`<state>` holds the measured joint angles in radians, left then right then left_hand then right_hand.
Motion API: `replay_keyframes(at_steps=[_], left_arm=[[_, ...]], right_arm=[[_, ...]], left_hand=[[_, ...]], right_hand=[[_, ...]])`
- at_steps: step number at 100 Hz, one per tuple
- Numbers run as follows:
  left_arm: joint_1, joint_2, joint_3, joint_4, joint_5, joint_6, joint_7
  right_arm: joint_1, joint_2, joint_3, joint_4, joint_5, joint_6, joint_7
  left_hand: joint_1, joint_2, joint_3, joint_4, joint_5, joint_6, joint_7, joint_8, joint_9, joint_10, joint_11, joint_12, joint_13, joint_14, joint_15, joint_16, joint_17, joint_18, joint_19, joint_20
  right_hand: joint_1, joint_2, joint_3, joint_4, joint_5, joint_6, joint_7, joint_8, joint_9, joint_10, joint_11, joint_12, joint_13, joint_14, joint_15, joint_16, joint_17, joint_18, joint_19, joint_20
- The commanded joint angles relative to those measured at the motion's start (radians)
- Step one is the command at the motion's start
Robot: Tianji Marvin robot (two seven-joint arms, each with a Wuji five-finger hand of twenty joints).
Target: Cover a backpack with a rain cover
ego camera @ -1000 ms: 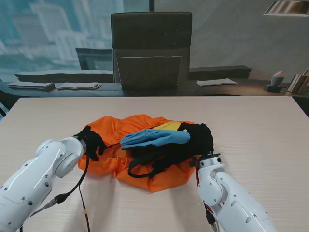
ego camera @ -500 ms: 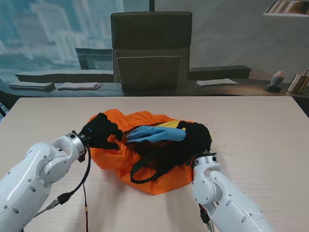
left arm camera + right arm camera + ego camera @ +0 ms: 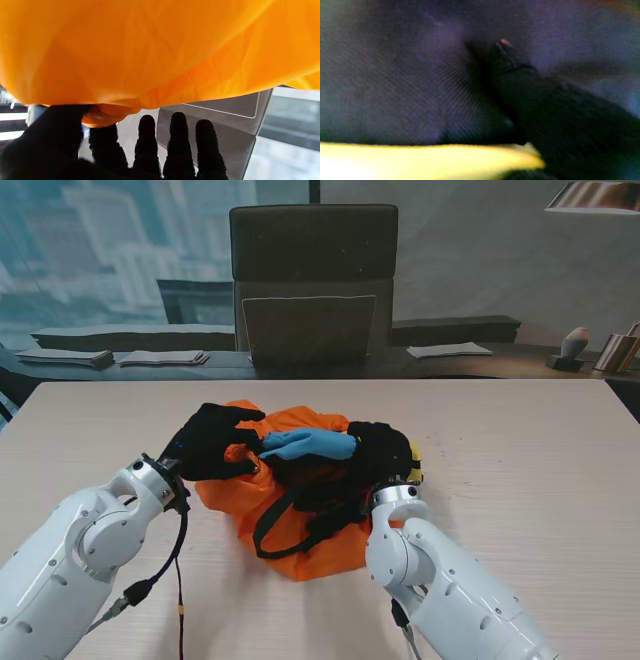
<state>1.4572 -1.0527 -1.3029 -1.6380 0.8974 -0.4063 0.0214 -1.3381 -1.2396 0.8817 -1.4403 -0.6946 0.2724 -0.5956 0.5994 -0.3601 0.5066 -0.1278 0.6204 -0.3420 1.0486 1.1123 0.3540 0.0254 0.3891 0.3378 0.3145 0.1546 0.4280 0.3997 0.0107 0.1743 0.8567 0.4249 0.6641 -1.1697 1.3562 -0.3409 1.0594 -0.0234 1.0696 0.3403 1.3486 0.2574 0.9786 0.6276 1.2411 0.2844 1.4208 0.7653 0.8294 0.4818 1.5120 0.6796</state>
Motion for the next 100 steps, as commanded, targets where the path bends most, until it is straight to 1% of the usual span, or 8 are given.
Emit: replay_keyframes(at_steps=[1,30,60,67,76,85,92,100], left_arm=[[0.019,-0.014,0.004,-0.050,-0.049,-0.018,-0.025],[0.011,-0.017,0.037,-0.075,-0.182,-0.023,-0.092],[-0.090,-0.035,0.151,0.045,-0.274,0.045,-0.072],[-0.100,-0.030,0.159,0.054,-0.242,0.051,-0.081],[-0.102,-0.033,0.161,0.068,-0.190,0.061,-0.040],[-0.082,-0.028,0.136,0.047,-0.170,0.075,-0.049],[-0.059,-0.023,0.109,0.022,-0.151,0.089,-0.069],[-0.040,-0.019,0.086,0.010,-0.092,0.105,-0.055]], right_arm=[[0.003,-0.020,-0.012,-0.024,0.007,0.041,0.027],[0.028,0.007,-0.062,-0.063,-0.052,0.123,0.155],[0.040,0.085,-0.059,-0.104,-0.190,-0.129,0.294],[0.044,0.091,-0.056,-0.105,-0.205,-0.171,0.293],[0.040,0.093,-0.053,-0.111,-0.214,-0.195,0.282],[0.029,0.100,-0.045,-0.123,-0.231,-0.210,0.290],[0.007,0.101,-0.029,-0.139,-0.219,-0.218,0.303],[-0.028,0.104,0.002,-0.166,-0.204,-0.226,0.317]], left_hand=[[-0.018,0.005,0.044,-0.044,0.013,-0.059,0.036,0.025,-0.014,-0.039,0.009,-0.019,-0.008,-0.010,-0.011,-0.012,-0.015,-0.003,-0.025,-0.006],[0.018,-0.010,0.000,-0.029,0.016,-0.038,0.021,0.021,0.014,-0.035,-0.004,-0.032,-0.009,0.005,-0.041,-0.043,-0.006,0.041,-0.065,-0.026],[0.045,-0.066,0.066,-0.032,-0.133,0.026,0.145,-0.057,0.333,0.053,0.031,-0.014,0.266,0.006,0.019,-0.057,0.153,0.150,-0.094,-0.036],[0.125,-0.146,0.166,-0.035,-0.244,0.075,0.187,-0.130,0.429,-0.005,0.147,0.046,0.408,-0.010,0.114,0.011,0.206,0.105,-0.034,-0.009],[0.266,-0.213,0.186,-0.018,-0.382,0.081,0.099,-0.235,0.602,-0.104,0.128,0.408,0.491,-0.035,0.304,0.177,0.229,0.035,0.044,0.023],[0.315,-0.188,0.171,-0.017,-0.486,0.080,-0.185,-0.597,0.596,-0.099,0.175,0.474,0.470,-0.012,0.357,0.258,0.183,0.023,0.052,0.031],[0.378,-0.115,0.112,-0.016,-0.231,0.101,-0.179,-0.633,0.544,-0.047,0.173,0.580,0.389,0.033,0.403,0.326,0.127,0.013,0.044,0.032],[0.403,-0.052,0.046,-0.017,0.056,-0.001,-0.020,-0.623,0.508,-0.043,0.183,0.685,0.353,0.020,0.417,0.357,0.103,-0.013,0.049,0.035]], right_hand=[[0.110,-0.018,0.133,-0.008,0.090,0.104,0.073,-0.016,0.106,0.139,0.054,0.035,0.059,-0.034,0.128,0.050,0.061,0.057,0.038,0.022],[0.113,-0.054,0.149,-0.011,0.098,0.112,0.085,-0.030,0.108,0.146,0.088,0.029,0.061,-0.058,0.158,0.075,0.112,0.055,0.041,0.031],[0.079,0.015,0.117,-0.011,0.086,0.029,0.075,-0.021,0.103,0.099,0.055,0.021,0.063,-0.083,0.121,0.063,0.038,-0.022,0.028,0.052],[0.070,0.038,0.107,-0.008,0.076,0.010,0.069,-0.015,0.103,0.086,0.041,0.022,0.063,-0.082,0.110,0.059,0.020,-0.033,0.026,0.057],[0.064,0.073,0.086,0.000,0.060,-0.010,0.057,-0.005,0.099,0.072,0.019,0.026,0.063,-0.084,0.086,0.046,-0.006,-0.047,0.020,0.062],[0.038,0.127,0.040,0.009,0.029,-0.052,0.029,0.005,0.068,0.028,0.007,0.041,0.065,-0.102,0.033,0.012,-0.054,-0.086,0.005,0.059],[-0.010,0.178,-0.022,0.009,-0.028,-0.069,-0.013,0.001,0.001,-0.005,-0.002,0.041,0.065,-0.080,-0.070,-0.053,-0.147,-0.117,-0.015,0.046],[-0.089,0.194,-0.085,-0.013,-0.121,-0.083,-0.073,-0.012,-0.098,-0.029,0.002,0.047,0.016,-0.071,-0.129,-0.094,-0.233,-0.151,-0.012,0.048]])
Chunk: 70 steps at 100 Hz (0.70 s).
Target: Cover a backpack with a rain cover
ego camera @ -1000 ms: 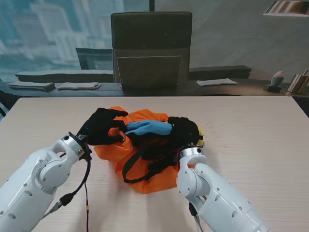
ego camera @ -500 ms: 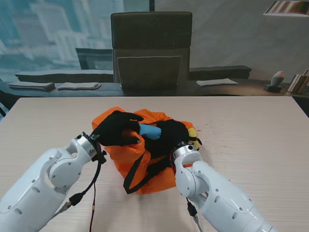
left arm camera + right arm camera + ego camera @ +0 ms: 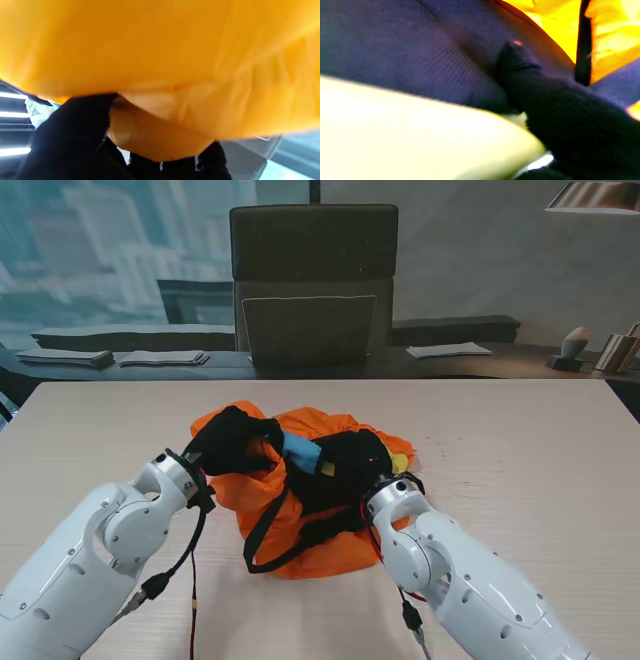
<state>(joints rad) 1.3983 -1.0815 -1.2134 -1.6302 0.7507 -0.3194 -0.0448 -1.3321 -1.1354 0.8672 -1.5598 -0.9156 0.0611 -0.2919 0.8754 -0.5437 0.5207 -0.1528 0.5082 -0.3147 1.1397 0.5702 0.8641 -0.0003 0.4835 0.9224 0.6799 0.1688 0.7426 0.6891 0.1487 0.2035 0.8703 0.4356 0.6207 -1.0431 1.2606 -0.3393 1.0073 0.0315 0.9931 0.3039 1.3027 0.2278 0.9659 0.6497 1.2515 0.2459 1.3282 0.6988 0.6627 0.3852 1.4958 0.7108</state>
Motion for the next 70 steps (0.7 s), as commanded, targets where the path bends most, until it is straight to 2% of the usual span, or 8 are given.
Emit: replay_keyframes(at_steps=[1,6,13,20,33,43,55,70], left_arm=[[0.021,0.010,-0.006,0.002,0.058,0.021,0.013],[0.028,0.009,-0.014,0.005,0.056,0.037,0.018],[0.037,0.004,-0.020,0.012,0.024,0.072,0.015],[0.043,-0.005,-0.021,0.031,-0.010,0.102,0.048],[0.059,-0.020,-0.030,0.049,-0.061,0.148,0.091],[0.069,-0.033,-0.035,0.057,-0.114,0.168,0.127],[0.082,-0.039,-0.048,0.051,-0.132,0.177,0.142],[0.084,-0.040,-0.054,0.050,-0.174,0.169,0.124]], right_arm=[[-0.039,0.001,0.021,-0.049,0.017,-0.018,0.013],[-0.062,0.002,0.044,-0.062,0.018,-0.031,0.007],[-0.102,0.002,0.081,-0.088,0.028,-0.043,-0.001],[-0.145,0.004,0.128,-0.123,0.049,-0.054,0.012],[-0.205,0.005,0.209,-0.158,0.074,-0.094,0.012],[-0.220,-0.008,0.252,-0.139,0.090,-0.121,-0.070],[-0.214,0.011,0.309,-0.074,0.069,-0.177,-0.016],[-0.165,0.024,0.275,0.041,0.016,-0.124,0.001]], left_hand=[[0.130,0.138,0.023,0.007,0.168,-0.035,-0.112,-0.037,-0.006,-0.018,0.085,0.115,-0.016,0.005,0.103,0.070,-0.036,-0.043,0.039,0.026],[0.151,0.178,-0.018,0.001,0.122,-0.033,-0.105,0.121,-0.030,-0.022,0.089,0.170,-0.030,0.003,0.103,0.073,-0.031,-0.044,0.051,0.031],[0.216,0.244,-0.128,0.011,0.048,0.028,-0.082,0.202,-0.058,-0.005,0.103,0.225,-0.046,0.017,0.103,0.073,-0.026,-0.032,0.058,0.034],[0.265,0.285,-0.206,0.018,-0.002,0.060,-0.046,0.232,-0.063,0.009,0.109,0.249,-0.041,0.037,0.112,0.073,-0.011,-0.005,0.066,0.039],[0.317,0.311,-0.266,0.027,-0.047,0.118,0.003,0.227,-0.067,0.069,0.121,0.272,-0.034,0.062,0.133,0.089,0.003,0.017,0.067,0.040],[0.342,0.319,-0.277,0.028,-0.068,0.146,0.026,0.239,-0.075,0.060,0.138,0.284,-0.040,0.071,0.139,0.095,0.002,0.023,0.060,0.037],[0.355,0.321,-0.284,0.027,-0.073,0.151,0.039,0.242,-0.077,0.061,0.148,0.285,-0.041,0.074,0.141,0.096,0.002,0.020,0.050,0.032],[0.367,0.322,-0.293,0.030,-0.072,0.147,0.049,0.248,-0.085,0.061,0.155,0.288,-0.055,0.073,0.137,0.096,-0.006,0.005,0.021,0.018]], right_hand=[[-0.054,0.071,0.002,-0.017,-0.082,-0.140,-0.003,0.024,-0.066,-0.002,0.014,0.024,-0.009,-0.034,-0.044,-0.031,-0.078,-0.060,0.002,0.016],[-0.127,0.121,-0.038,-0.011,-0.139,-0.143,-0.108,0.076,-0.174,-0.020,0.006,-0.001,-0.118,-0.048,-0.096,-0.050,-0.156,-0.086,-0.018,0.008],[-0.251,0.217,-0.068,0.151,-0.237,-0.127,-0.279,0.216,-0.350,-0.035,0.003,-0.037,-0.287,-0.061,-0.166,-0.076,-0.272,-0.118,-0.050,0.001],[-0.291,0.272,-0.145,0.179,-0.443,-0.150,-0.274,0.251,-0.585,-0.064,0.003,-0.070,-0.471,-0.093,-0.203,-0.090,-0.411,-0.174,-0.084,-0.003],[-0.340,0.411,-0.305,0.204,-0.651,-0.132,-0.215,0.174,-0.820,-0.090,0.020,-0.149,-0.686,-0.133,-0.252,-0.097,-0.578,-0.243,-0.134,-0.003],[-0.331,0.476,-0.417,0.226,-0.648,-0.106,-0.192,0.135,-0.836,-0.073,0.011,-0.185,-0.709,-0.137,-0.276,-0.103,-0.601,-0.248,-0.147,0.001],[-0.337,0.502,-0.629,0.263,-0.707,-0.134,-0.243,0.064,-0.944,-0.124,-0.075,-0.231,-0.839,-0.197,-0.455,-0.179,-0.720,-0.289,-0.277,-0.047],[-0.518,0.409,-0.503,0.266,-0.872,-0.108,-0.303,-0.027,-1.098,-0.186,-0.172,-0.279,-0.944,-0.260,-0.637,-0.266,-0.735,-0.302,-0.412,-0.080]])
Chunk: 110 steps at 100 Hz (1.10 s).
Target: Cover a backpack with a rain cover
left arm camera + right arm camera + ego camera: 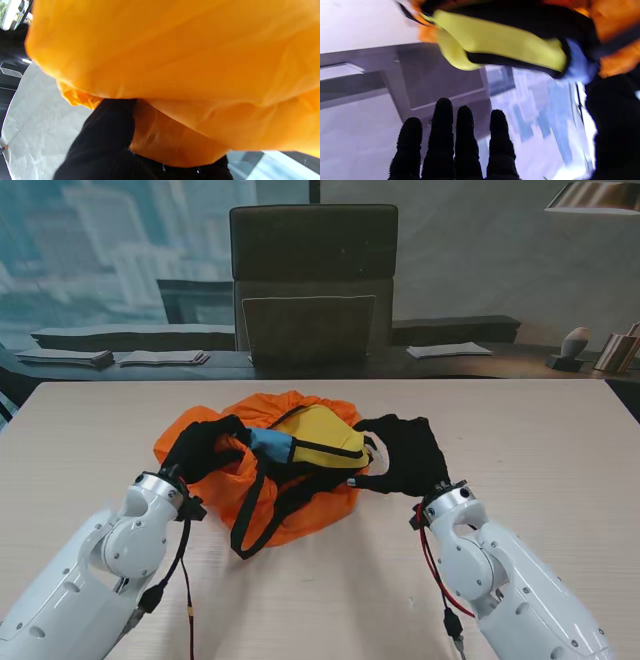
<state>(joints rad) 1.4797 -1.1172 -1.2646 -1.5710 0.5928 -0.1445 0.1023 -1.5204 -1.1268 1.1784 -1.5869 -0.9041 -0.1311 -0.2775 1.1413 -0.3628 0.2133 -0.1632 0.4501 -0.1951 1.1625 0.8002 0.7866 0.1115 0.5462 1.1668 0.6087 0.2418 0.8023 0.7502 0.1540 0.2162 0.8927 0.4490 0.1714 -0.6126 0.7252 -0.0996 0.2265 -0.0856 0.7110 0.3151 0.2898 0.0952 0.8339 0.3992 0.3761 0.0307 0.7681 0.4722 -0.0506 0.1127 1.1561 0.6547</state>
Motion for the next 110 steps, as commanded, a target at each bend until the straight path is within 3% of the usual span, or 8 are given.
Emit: replay_keyframes(at_steps=[1,31,44,55,61,64,74,110], left_arm=[[0.002,-0.004,-0.002,-0.009,-0.017,-0.007,-0.024],[0.008,-0.001,-0.005,0.006,-0.065,-0.055,-0.058],[0.011,-0.001,-0.002,0.007,-0.096,-0.079,-0.074],[0.006,-0.002,0.012,0.010,-0.133,-0.091,-0.086],[-0.001,-0.002,0.021,0.016,-0.138,-0.097,-0.092],[-0.004,-0.002,0.025,0.019,-0.142,-0.098,-0.094],[-0.012,-0.006,0.039,0.027,-0.160,-0.096,-0.090],[-0.031,-0.001,0.056,0.050,-0.148,-0.106,-0.104]], right_arm=[[0.029,0.015,-0.044,0.074,0.003,0.080,-0.010],[0.274,-0.041,-0.321,0.308,0.068,0.275,-0.122],[0.340,-0.070,-0.395,0.372,0.108,0.320,-0.150],[0.368,-0.091,-0.432,0.424,0.121,0.330,-0.205],[0.367,-0.097,-0.436,0.442,0.132,0.325,-0.224],[0.368,-0.102,-0.440,0.459,0.135,0.316,-0.249],[0.361,-0.111,-0.435,0.489,0.135,0.263,-0.324],[0.071,-0.018,-0.169,0.133,0.093,-0.004,-0.114]], left_hand=[[0.102,0.142,0.014,0.041,-0.013,0.026,0.027,0.018,-0.008,-0.051,0.092,0.043,0.016,-0.001,0.077,0.035,-0.011,-0.008,-0.002,0.004],[0.118,0.138,0.007,0.040,0.005,-0.007,0.033,0.072,-0.015,-0.073,0.105,0.054,0.004,-0.019,0.062,0.029,-0.021,-0.061,-0.035,-0.013],[0.120,0.135,0.010,0.038,0.014,-0.015,0.028,0.094,-0.015,-0.083,0.106,0.056,0.003,-0.031,0.051,0.022,-0.021,-0.091,-0.050,-0.022],[0.122,0.134,0.015,0.038,0.018,-0.015,0.023,0.103,-0.017,-0.084,0.105,0.057,0.004,-0.034,0.045,0.019,-0.018,-0.102,-0.059,-0.027],[0.120,0.135,0.014,0.037,0.017,-0.016,0.022,0.108,-0.018,-0.085,0.105,0.059,0.005,-0.036,0.042,0.017,-0.017,-0.107,-0.063,-0.029],[0.121,0.135,0.015,0.037,0.016,-0.015,0.022,0.110,-0.018,-0.084,0.105,0.059,0.005,-0.036,0.041,0.016,-0.017,-0.107,-0.064,-0.030],[0.121,0.134,0.016,0.037,0.016,-0.014,0.019,0.114,-0.019,-0.083,0.105,0.059,0.005,-0.035,0.039,0.015,-0.016,-0.107,-0.066,-0.031],[0.110,0.130,0.020,0.042,0.022,-0.035,0.001,0.120,-0.040,-0.096,0.092,0.041,-0.024,-0.049,0.009,-0.003,-0.042,-0.143,-0.075,-0.034]], right_hand=[[-0.070,-0.022,0.033,0.025,-0.105,0.008,-0.024,-0.042,-0.098,-0.057,-0.046,-0.031,-0.078,-0.047,-0.087,-0.044,-0.024,-0.031,-0.081,-0.026],[-0.035,-0.012,-0.010,0.008,-0.142,-0.047,-0.248,-0.056,-0.105,-0.118,-0.268,-0.112,-0.133,-0.103,-0.206,-0.106,-0.010,-0.077,-0.123,-0.091],[0.150,-0.001,-0.113,0.005,-0.114,-0.127,-0.032,0.082,-0.109,-0.111,-0.059,-0.029,-0.074,-0.090,-0.154,-0.080,-0.010,-0.077,-0.008,-0.108],[0.384,-0.046,-0.147,-0.006,0.224,-0.161,0.171,0.124,0.210,-0.075,0.033,0.006,0.153,-0.029,-0.027,-0.022,0.070,-0.007,0.113,-0.105],[0.327,-0.302,0.431,-0.169,0.475,-0.181,0.244,0.051,0.501,-0.070,0.030,0.018,0.291,-0.008,0.030,-0.003,0.107,0.028,0.150,-0.113],[0.366,-0.390,0.557,-0.256,0.562,-0.215,0.344,-0.045,0.642,-0.060,0.035,-0.004,0.378,0.004,0.063,0.000,0.142,0.052,0.169,-0.110],[0.451,-0.401,0.644,-0.251,0.801,-0.237,0.434,-0.035,0.900,0.001,0.094,0.020,0.563,0.026,0.164,-0.025,0.222,0.093,0.197,-0.120],[0.448,-0.393,0.770,-0.255,0.842,-0.162,0.394,0.195,0.867,0.083,0.175,0.175,0.513,0.078,0.293,-0.011,0.158,0.086,0.172,-0.114]])
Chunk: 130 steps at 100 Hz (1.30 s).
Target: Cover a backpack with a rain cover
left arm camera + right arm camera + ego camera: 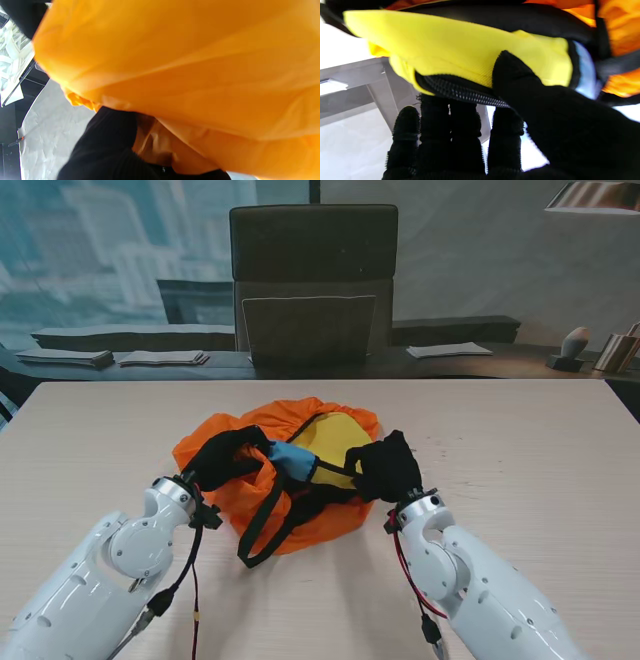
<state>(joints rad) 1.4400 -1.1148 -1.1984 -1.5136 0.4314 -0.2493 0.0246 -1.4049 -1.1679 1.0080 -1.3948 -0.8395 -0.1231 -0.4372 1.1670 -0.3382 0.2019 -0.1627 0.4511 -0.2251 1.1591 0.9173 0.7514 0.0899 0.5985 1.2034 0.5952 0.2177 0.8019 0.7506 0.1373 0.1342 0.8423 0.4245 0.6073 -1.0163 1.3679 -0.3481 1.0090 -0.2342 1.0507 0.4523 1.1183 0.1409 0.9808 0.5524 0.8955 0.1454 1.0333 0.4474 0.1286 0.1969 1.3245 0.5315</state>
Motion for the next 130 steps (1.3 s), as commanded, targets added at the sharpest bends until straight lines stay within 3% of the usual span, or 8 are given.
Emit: replay_keyframes(at_steps=[1,22,32,53,71,87,116,130], left_arm=[[0.010,-0.002,-0.013,-0.009,0.019,-0.001,-0.028],[0.063,0.021,-0.085,-0.072,0.184,0.017,-0.042],[0.107,0.038,-0.131,-0.141,0.248,0.048,-0.108],[0.207,0.072,-0.227,-0.313,0.327,0.125,-0.310],[0.280,0.092,-0.300,-0.464,0.582,0.151,-0.452],[0.294,0.077,-0.325,-0.423,0.794,0.109,-0.219],[0.245,0.042,-0.287,-0.328,0.561,0.073,0.029],[0.220,0.058,-0.257,-0.396,0.298,0.026,-0.251]], right_arm=[[-0.052,0.025,0.007,-0.069,0.028,-0.017,0.053],[-0.137,0.034,0.025,-0.209,0.051,-0.035,0.129],[-0.125,0.032,-0.008,-0.221,0.053,-0.015,0.134],[-0.087,0.009,-0.078,-0.211,0.097,0.068,0.102],[-0.055,-0.005,-0.114,-0.212,0.126,0.127,0.096],[-0.037,0.004,-0.123,-0.211,0.104,0.130,0.126],[-0.024,0.026,-0.133,-0.160,0.031,0.077,0.145],[0.018,0.009,-0.186,-0.133,0.034,0.087,0.094]], left_hand=[[0.083,0.104,0.031,0.042,0.024,-0.009,0.002,0.002,-0.007,-0.076,0.039,0.003,-0.013,-0.025,0.007,-0.006,-0.028,-0.064,-0.025,-0.010],[-0.082,-0.002,0.243,0.025,0.045,-0.092,-0.113,-0.087,-0.044,-0.129,-0.118,-0.111,-0.055,-0.046,-0.134,-0.163,-0.082,-0.077,-0.019,-0.010],[-0.244,-0.033,0.494,0.029,-0.061,-0.018,-0.277,-0.343,-0.289,-0.081,-0.079,-0.615,-0.155,-0.060,-0.236,-0.226,-0.121,-0.033,-0.056,-0.027],[-0.427,-0.172,0.590,0.065,-0.300,0.066,-0.684,-0.630,-0.565,-0.049,-0.407,-0.937,-0.477,-0.101,-0.475,-0.379,-0.183,-0.029,-0.345,-0.172],[-0.527,-0.256,0.450,0.060,-0.291,0.094,-0.969,-0.776,-0.640,-0.036,-0.574,-0.903,-0.526,-0.111,-0.654,-0.437,-0.180,0.010,-0.540,-0.255],[-0.499,-0.238,0.575,0.062,-0.305,0.061,-0.534,-0.557,-0.567,-0.046,-0.378,-0.808,-0.459,-0.107,-0.501,-0.366,-0.187,0.005,-0.298,-0.136],[-0.321,-0.068,0.630,0.067,-0.091,0.027,-0.320,-0.384,-0.376,-0.048,-0.135,-0.824,-0.253,-0.086,-0.352,-0.345,-0.147,0.007,-0.083,-0.041],[-0.475,-0.083,0.501,0.066,-0.194,0.119,-0.498,-0.506,-0.456,-0.045,-0.190,-0.850,-0.362,-0.105,-0.433,-0.386,-0.191,-0.019,-0.178,-0.089]], right_hand=[[0.013,0.010,0.128,-0.007,0.060,-0.012,0.054,0.059,0.039,0.037,0.028,0.023,-0.006,-0.036,0.028,0.014,-0.021,0.002,0.004,0.009],[0.011,0.019,0.134,-0.008,0.059,0.004,0.047,0.085,0.042,0.047,0.024,0.045,0.007,-0.025,0.025,0.020,0.000,0.020,-0.002,0.011],[0.005,0.035,0.130,-0.005,0.058,0.002,0.044,0.094,0.041,0.044,0.025,0.057,0.012,-0.027,0.026,0.023,0.015,0.020,-0.001,0.014],[0.021,0.048,0.122,0.006,0.053,0.039,0.048,0.120,0.038,0.072,0.026,0.087,0.015,0.005,0.038,0.033,0.044,0.023,0.008,0.013],[0.032,0.044,0.120,0.010,0.050,0.056,0.049,0.134,0.027,0.086,0.028,0.107,0.006,0.021,0.044,0.037,0.049,0.025,0.012,0.005],[0.025,0.048,0.119,0.009,0.051,0.045,0.046,0.148,0.032,0.077,0.026,0.112,0.012,0.011,0.047,0.037,0.060,0.028,0.017,-0.002],[0.024,0.048,0.119,0.009,0.054,0.041,0.038,0.155,0.031,0.075,0.019,0.113,0.012,0.007,0.039,0.037,0.056,0.021,0.011,-0.015],[0.021,0.049,0.120,0.008,0.048,0.037,0.033,0.158,0.027,0.063,0.016,0.113,0.007,0.000,0.036,0.037,0.061,0.016,0.018,-0.016]])
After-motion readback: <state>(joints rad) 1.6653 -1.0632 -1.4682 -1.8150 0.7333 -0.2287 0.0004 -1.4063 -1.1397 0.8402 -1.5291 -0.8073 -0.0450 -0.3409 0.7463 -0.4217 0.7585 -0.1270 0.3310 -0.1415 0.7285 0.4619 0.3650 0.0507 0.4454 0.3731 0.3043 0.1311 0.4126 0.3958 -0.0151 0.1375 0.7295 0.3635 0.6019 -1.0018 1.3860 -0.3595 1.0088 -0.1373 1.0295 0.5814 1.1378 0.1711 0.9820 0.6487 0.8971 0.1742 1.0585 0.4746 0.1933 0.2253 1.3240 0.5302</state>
